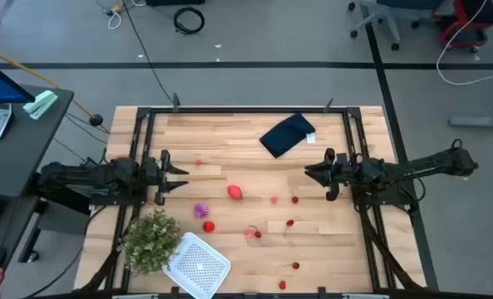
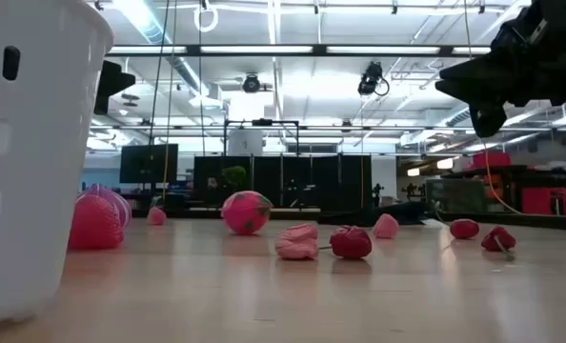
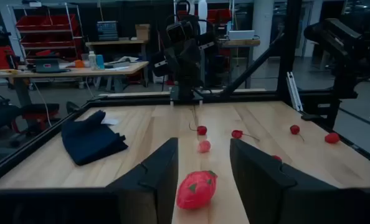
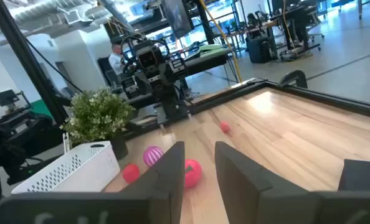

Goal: Pick and placing Produce into tupperware

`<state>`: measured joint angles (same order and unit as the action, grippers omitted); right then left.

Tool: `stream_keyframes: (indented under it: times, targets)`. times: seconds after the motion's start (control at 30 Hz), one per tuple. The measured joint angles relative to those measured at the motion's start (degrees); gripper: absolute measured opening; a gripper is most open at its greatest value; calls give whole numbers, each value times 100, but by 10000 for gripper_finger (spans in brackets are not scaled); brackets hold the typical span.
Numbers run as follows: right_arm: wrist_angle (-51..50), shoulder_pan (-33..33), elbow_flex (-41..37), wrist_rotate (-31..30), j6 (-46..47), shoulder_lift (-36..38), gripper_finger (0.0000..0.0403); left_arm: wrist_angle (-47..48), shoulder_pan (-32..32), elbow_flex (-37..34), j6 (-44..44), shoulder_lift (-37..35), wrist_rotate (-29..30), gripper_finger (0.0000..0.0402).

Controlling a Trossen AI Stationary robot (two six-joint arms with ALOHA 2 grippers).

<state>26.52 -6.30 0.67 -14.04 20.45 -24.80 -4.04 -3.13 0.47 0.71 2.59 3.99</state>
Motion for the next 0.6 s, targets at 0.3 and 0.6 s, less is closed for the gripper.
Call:
stream_keyframes:
  times: [0.3, 0.6]
  targets:
    - [0, 2, -2, 0, 0, 0, 96, 1, 0, 0, -2, 0, 0, 157]
    - [0, 1, -1, 0, 0, -1, 96, -1, 2, 0, -2, 0, 0, 149]
